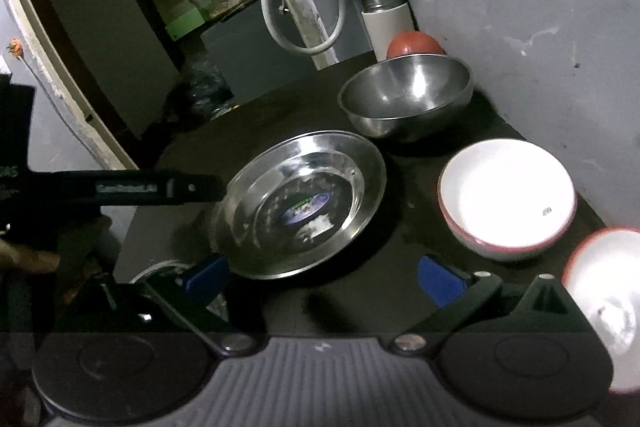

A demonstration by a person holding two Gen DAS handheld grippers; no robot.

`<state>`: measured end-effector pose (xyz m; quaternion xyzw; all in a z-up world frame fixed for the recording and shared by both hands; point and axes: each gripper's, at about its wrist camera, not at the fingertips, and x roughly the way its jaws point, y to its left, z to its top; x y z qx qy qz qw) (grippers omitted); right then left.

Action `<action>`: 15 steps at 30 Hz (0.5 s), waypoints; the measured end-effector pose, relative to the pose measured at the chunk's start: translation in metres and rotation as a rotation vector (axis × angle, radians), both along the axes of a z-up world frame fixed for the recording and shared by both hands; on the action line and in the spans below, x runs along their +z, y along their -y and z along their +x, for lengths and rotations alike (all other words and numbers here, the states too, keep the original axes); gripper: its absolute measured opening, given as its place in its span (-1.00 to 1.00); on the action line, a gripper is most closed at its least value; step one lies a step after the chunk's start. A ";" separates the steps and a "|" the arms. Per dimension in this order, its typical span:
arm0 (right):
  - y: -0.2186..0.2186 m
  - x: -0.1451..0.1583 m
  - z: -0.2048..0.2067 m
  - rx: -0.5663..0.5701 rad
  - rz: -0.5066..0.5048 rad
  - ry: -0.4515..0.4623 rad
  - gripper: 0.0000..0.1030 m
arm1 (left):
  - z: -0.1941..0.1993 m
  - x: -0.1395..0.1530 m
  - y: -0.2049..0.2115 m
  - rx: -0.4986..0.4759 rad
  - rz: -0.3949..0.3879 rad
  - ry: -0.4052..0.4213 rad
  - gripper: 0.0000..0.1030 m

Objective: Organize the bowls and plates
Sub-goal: 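Move both grippers to the stickered steel plate and grasp its rim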

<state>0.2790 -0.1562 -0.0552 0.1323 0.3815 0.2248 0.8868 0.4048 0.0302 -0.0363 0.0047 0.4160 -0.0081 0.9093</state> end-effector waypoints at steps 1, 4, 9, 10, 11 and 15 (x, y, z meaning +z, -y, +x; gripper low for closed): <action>-0.001 -0.003 0.005 0.001 0.000 -0.004 0.91 | 0.006 -0.003 0.001 0.003 0.008 -0.013 0.99; -0.004 -0.008 0.013 -0.004 -0.004 -0.016 0.81 | 0.015 -0.009 0.005 -0.014 0.038 -0.025 0.98; -0.007 -0.012 0.020 -0.011 -0.031 -0.009 0.68 | 0.019 -0.014 0.016 -0.064 0.082 -0.027 0.98; -0.008 -0.012 0.021 -0.007 -0.031 -0.006 0.63 | 0.020 -0.014 0.016 -0.066 0.081 -0.026 0.98; -0.008 -0.012 0.021 -0.004 -0.031 -0.002 0.57 | 0.021 -0.014 0.017 -0.067 0.077 -0.024 0.96; -0.011 -0.010 0.021 0.000 -0.045 0.007 0.38 | 0.022 -0.014 0.018 -0.068 0.066 -0.020 0.81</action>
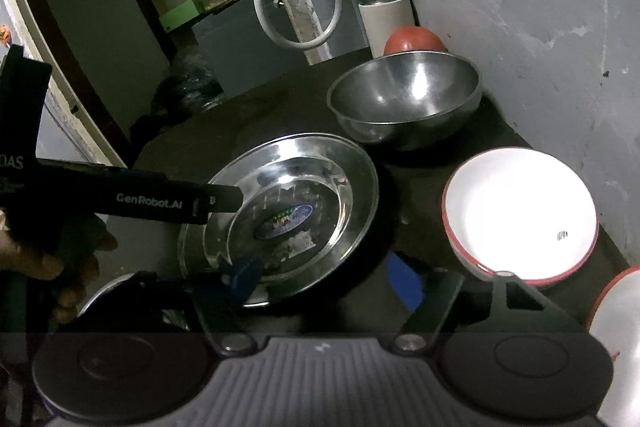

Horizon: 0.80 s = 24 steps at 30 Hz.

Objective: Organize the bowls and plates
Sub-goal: 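Move both grippers to the stickered steel plate and grasp its rim, then lift the stickered plate with both grippers and carry it over the stack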

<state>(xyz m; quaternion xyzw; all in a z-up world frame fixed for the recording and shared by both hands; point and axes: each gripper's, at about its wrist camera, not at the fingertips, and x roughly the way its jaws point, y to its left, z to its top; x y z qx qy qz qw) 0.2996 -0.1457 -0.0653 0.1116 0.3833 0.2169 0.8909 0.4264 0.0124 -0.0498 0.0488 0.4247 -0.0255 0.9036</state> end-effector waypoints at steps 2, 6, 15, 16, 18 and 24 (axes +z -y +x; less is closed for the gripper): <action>0.000 0.000 0.001 0.000 -0.003 0.002 0.27 | 0.000 0.000 0.000 -0.005 -0.006 -0.003 0.72; -0.001 -0.002 0.003 0.000 -0.009 -0.001 0.08 | -0.002 0.000 -0.001 -0.008 -0.032 -0.009 0.40; -0.002 0.000 0.005 -0.003 -0.048 0.017 -0.33 | -0.004 -0.005 -0.003 0.025 -0.090 -0.036 -0.48; -0.003 0.000 0.005 -0.003 -0.056 0.020 -0.36 | -0.005 -0.006 -0.003 0.028 -0.089 -0.034 -0.48; -0.006 0.002 0.004 -0.005 -0.078 0.026 -0.36 | -0.007 -0.006 -0.001 0.034 -0.083 -0.027 -0.48; -0.010 0.004 0.006 -0.008 -0.110 0.026 -0.37 | -0.015 -0.003 -0.001 0.049 -0.092 -0.023 -0.50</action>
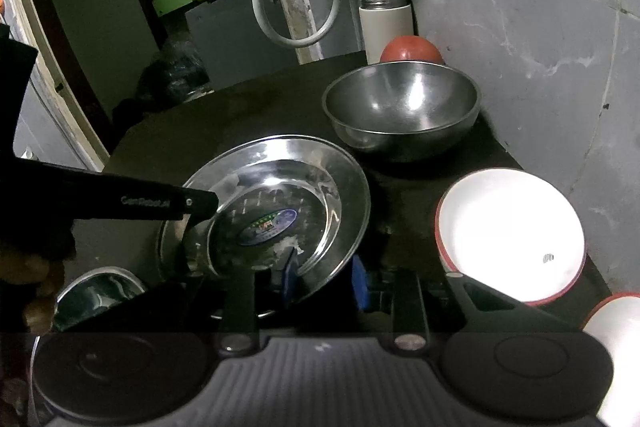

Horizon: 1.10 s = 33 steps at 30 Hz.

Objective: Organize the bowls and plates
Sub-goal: 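Lift the stickered plate with both grippers and carry it over the stack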

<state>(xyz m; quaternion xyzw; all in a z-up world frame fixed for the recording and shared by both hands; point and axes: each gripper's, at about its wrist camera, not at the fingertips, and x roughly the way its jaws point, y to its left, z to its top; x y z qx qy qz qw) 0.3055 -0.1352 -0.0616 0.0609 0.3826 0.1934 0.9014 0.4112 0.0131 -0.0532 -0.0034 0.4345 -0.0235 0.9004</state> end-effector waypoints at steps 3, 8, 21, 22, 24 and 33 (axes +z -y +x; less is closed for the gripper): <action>0.001 0.002 -0.001 0.003 -0.007 0.009 -0.37 | -0.005 0.003 0.000 0.004 -0.006 0.010 -0.50; 0.003 0.008 -0.003 0.001 -0.017 0.033 -0.37 | -0.015 0.013 0.002 0.007 -0.010 0.039 -0.51; 0.002 0.031 -0.033 0.027 -0.034 0.104 -0.37 | -0.064 0.040 -0.006 0.008 -0.026 0.108 -0.53; 0.001 0.033 -0.036 0.030 -0.035 0.108 -0.37 | -0.068 0.041 -0.007 0.010 -0.028 0.111 -0.53; 0.000 0.037 -0.043 0.037 -0.038 0.116 -0.37 | -0.078 0.045 -0.009 0.015 -0.031 0.118 -0.53; -0.012 0.048 -0.077 0.075 -0.048 0.143 -0.37 | -0.122 0.054 -0.021 0.052 -0.040 0.133 -0.53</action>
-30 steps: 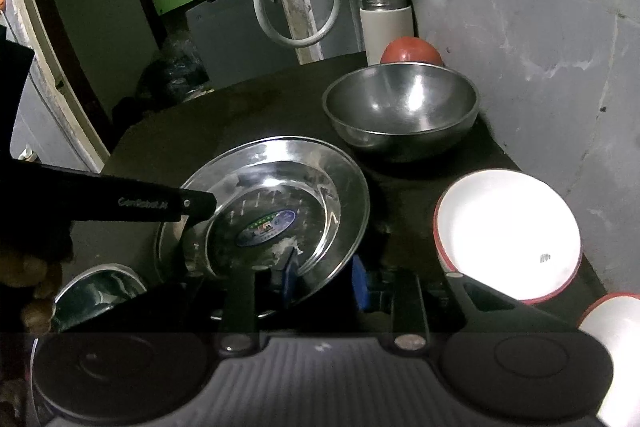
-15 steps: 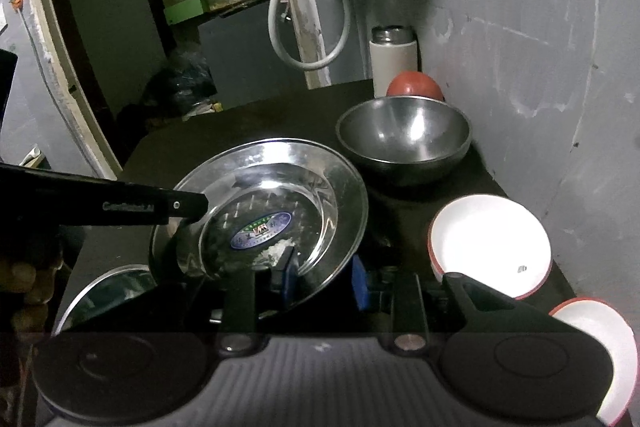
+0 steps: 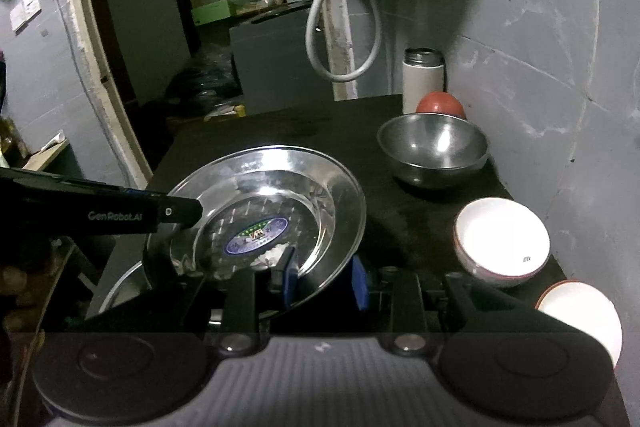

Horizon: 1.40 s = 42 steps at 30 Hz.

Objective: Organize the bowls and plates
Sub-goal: 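Lift the stickered plate with both grippers and carry it over the stack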

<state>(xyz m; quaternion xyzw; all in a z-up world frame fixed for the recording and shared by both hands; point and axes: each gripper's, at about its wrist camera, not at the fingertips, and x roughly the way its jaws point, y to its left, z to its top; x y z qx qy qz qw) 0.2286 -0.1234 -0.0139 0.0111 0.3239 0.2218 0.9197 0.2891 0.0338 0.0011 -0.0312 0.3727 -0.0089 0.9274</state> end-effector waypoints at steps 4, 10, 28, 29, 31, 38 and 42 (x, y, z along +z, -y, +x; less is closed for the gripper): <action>-0.007 0.002 -0.014 0.015 -0.007 0.003 -0.37 | -0.017 0.001 -0.007 0.015 -0.009 -0.010 -0.53; -0.016 0.003 -0.035 0.031 -0.017 -0.004 -0.37 | -0.041 0.001 -0.015 0.032 -0.009 -0.014 -0.53; -0.037 0.001 -0.065 0.076 -0.045 -0.007 -0.37 | -0.075 -0.007 -0.032 0.074 -0.038 -0.034 -0.53; -0.038 0.000 -0.066 0.079 -0.047 -0.007 -0.37 | -0.077 -0.008 -0.032 0.075 -0.039 -0.035 -0.53; -0.039 -0.001 -0.067 0.082 -0.048 -0.008 -0.37 | -0.079 -0.008 -0.033 0.077 -0.038 -0.036 -0.53; -0.043 -0.004 -0.070 0.093 -0.055 -0.013 -0.37 | -0.083 -0.012 -0.035 0.089 -0.038 -0.044 -0.53; -0.045 -0.008 -0.069 0.102 -0.059 -0.020 -0.37 | -0.085 -0.016 -0.035 0.098 -0.037 -0.055 -0.53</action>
